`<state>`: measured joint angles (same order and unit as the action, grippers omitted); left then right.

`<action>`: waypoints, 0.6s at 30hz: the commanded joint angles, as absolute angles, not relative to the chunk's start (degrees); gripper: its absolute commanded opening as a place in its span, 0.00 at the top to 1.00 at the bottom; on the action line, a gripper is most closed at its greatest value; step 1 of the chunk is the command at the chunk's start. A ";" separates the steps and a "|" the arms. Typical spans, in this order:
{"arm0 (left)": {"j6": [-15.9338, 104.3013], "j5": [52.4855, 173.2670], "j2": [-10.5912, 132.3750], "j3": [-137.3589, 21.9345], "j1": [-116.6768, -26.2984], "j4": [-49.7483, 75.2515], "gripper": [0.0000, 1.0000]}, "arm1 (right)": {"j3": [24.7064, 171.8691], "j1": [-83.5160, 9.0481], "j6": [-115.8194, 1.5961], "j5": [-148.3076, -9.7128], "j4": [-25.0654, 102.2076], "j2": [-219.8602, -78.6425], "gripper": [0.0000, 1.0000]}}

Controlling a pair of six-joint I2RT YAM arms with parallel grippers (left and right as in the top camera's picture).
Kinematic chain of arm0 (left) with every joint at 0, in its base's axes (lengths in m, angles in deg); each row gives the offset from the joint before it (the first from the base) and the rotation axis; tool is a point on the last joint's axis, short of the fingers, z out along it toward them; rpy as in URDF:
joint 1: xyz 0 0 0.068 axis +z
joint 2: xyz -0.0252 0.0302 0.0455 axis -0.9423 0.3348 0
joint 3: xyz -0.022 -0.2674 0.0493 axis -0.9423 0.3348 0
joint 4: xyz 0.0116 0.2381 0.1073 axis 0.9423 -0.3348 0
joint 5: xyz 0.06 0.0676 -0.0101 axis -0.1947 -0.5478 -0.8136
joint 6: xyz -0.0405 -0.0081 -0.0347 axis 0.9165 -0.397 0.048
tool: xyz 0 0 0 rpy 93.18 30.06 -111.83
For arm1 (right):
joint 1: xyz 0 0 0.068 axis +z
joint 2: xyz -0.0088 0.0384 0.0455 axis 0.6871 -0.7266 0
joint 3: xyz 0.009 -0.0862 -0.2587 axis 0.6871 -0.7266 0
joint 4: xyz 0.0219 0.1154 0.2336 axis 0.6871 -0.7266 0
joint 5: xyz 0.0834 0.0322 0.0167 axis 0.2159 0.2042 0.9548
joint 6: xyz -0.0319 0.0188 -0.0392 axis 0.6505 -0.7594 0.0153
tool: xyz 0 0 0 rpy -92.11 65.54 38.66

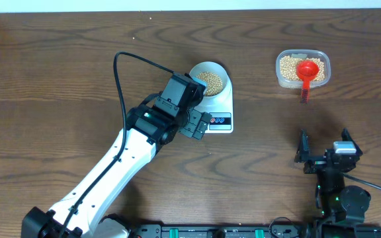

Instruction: Scoop item into bowl and weigh 50g on scale

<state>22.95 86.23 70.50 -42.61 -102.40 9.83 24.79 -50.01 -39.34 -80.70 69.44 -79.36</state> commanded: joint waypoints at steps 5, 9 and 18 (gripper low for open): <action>23.04 86.06 70.54 -42.78 -102.23 9.70 0.02 | 24.73 -49.14 -38.62 -82.43 67.41 -78.80 0.01; 23.04 86.06 70.54 -42.78 -102.23 9.70 0.02 | 24.73 -49.14 -38.62 -82.43 67.41 -78.82 0.01; 23.04 86.06 70.54 -42.78 -102.23 9.70 0.02 | 24.73 -49.14 -38.62 -82.43 67.41 -78.82 0.01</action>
